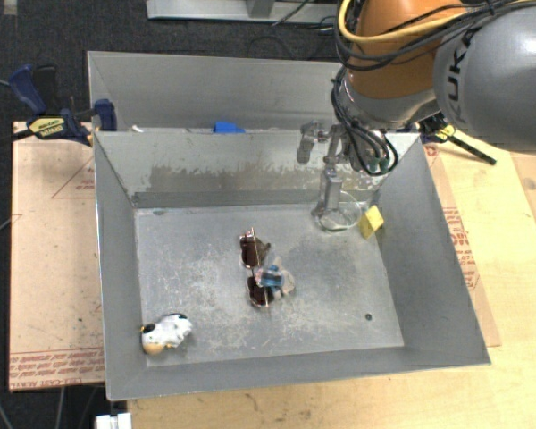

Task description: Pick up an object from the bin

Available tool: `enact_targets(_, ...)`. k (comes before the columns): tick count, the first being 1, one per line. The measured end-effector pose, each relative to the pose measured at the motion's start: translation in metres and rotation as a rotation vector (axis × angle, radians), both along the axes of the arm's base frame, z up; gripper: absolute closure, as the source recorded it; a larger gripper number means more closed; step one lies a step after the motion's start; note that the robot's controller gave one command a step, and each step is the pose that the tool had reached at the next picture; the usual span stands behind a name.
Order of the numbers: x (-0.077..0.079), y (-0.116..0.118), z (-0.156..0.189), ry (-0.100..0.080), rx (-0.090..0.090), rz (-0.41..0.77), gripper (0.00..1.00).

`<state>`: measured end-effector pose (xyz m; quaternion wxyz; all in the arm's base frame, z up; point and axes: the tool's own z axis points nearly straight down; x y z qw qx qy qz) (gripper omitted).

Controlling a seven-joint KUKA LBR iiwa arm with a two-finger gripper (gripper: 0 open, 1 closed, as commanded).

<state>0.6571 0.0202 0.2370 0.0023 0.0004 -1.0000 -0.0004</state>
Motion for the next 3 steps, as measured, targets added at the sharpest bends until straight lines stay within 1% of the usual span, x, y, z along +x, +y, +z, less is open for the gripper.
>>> enact_targets(1,0.001,0.0,0.005,-0.007,0.0,0.0,0.0)
enact_targets(2,-0.006,0.04,-0.039,-0.013,-0.001,0.071,0.0)
enact_targets(3,-0.065,0.065,-0.087,-0.007,0.001,0.191,0.0)
